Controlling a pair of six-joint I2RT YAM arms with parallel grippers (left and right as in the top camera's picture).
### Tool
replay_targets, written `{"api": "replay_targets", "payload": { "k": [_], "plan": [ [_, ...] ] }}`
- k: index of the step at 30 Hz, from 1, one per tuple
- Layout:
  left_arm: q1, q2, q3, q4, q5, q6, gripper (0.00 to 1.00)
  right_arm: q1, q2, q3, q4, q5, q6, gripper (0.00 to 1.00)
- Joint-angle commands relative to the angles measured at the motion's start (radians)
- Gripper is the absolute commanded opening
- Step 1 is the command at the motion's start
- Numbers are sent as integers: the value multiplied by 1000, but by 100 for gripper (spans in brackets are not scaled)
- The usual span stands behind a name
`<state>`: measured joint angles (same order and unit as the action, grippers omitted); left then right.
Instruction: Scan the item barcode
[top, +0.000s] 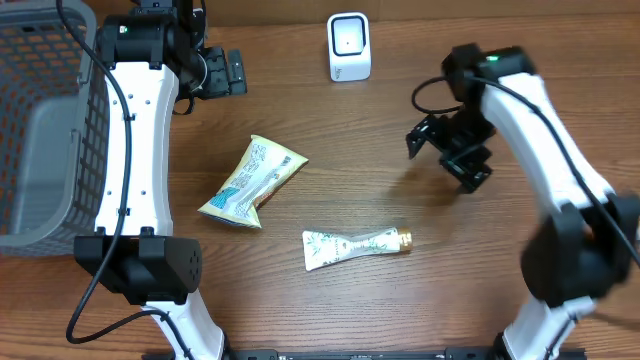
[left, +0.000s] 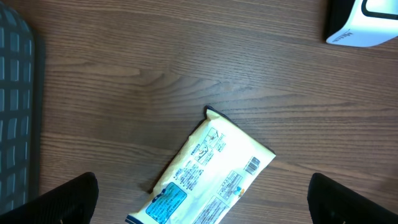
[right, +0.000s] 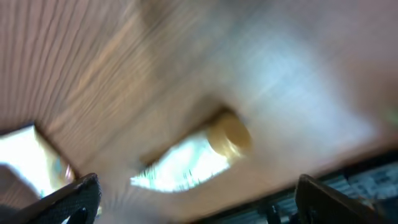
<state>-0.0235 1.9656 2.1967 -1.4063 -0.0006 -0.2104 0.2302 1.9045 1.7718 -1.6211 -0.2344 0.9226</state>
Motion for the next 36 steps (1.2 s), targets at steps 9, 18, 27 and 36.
{"api": "replay_targets", "payload": {
  "k": [9, 18, 27, 36],
  "plan": [
    [10, -9, -4, 1, -9, -14, 100, 255, -51, -303, 183, 56, 399, 95],
    [10, -9, -4, 1, -9, -14, 100, 327, -51, -433, 343, 77, 607, 89],
    [10, -9, -4, 1, -9, -14, 100, 389, -51, -605, 592, 71, 856, 82],
    [10, -9, -4, 1, -9, -14, 100, 389, -51, -647, 571, 131, 884, 77]
  ]
}}
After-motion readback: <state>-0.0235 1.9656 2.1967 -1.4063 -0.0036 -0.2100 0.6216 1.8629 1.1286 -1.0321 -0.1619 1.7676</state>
